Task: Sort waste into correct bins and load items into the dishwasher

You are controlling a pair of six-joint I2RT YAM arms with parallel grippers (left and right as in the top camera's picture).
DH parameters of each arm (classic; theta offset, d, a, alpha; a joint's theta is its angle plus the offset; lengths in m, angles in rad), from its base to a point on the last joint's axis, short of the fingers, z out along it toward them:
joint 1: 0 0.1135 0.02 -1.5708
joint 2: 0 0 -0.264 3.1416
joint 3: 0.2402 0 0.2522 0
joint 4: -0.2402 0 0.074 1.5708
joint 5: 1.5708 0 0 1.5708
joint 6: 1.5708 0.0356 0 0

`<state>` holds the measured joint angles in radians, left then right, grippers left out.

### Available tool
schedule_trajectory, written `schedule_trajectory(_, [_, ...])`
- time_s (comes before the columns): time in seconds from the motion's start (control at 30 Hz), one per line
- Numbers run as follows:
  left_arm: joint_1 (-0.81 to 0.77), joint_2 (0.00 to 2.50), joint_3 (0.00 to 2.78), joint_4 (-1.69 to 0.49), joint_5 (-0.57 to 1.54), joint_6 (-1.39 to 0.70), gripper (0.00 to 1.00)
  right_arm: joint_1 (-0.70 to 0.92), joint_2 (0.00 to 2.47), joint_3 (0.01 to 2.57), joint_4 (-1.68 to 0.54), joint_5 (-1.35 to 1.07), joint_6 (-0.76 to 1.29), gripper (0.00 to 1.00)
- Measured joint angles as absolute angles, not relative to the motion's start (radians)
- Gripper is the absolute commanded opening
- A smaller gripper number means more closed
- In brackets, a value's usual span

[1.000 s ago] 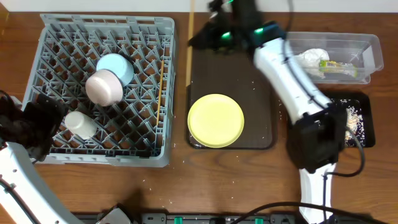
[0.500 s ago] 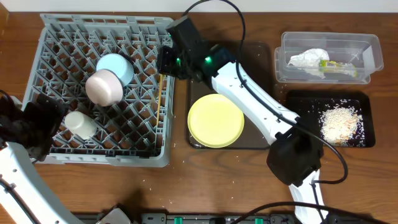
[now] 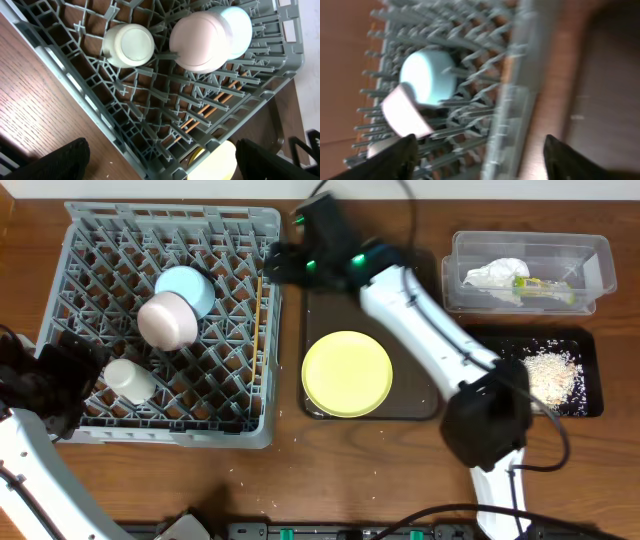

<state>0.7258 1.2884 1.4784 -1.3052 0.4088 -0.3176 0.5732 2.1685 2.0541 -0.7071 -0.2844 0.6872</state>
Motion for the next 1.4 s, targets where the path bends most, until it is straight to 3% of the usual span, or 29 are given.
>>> schedule_trajectory(0.33, [0.726, 1.288, 1.478, -1.305, 0.409, -0.318, 0.94, 0.257, 2.039, 2.061, -1.148, -0.274, 0.49, 0.94])
schedule_trajectory(0.57, [0.726, 1.288, 1.478, -1.305, 0.409, -0.318, 0.94, 0.219, 2.038, 2.053, -1.34, -0.275, 0.228, 0.9])
schedule_trajectory(0.67, [0.726, 1.288, 1.478, -1.305, 0.409, -0.318, 0.94, 0.228, 2.038, 2.018, -1.331, -0.276, 0.132, 0.81])
schedule_trajectory(0.9, [0.726, 1.288, 1.478, -1.305, 0.409, -0.318, 0.94, 0.274, 2.038, 1.8, -1.116, -0.268, 0.068, 0.77])
schedule_trajectory(1.13, [0.726, 1.288, 1.478, -1.305, 0.409, -0.318, 0.94, 0.286, 2.038, 1.567, -0.969, -0.284, 0.117, 0.47])
schedule_trajectory(1.4, [0.726, 1.288, 1.478, -1.305, 0.409, -0.318, 0.94, 0.334, 2.038, 1.428, -0.882, -0.309, 0.173, 0.49])
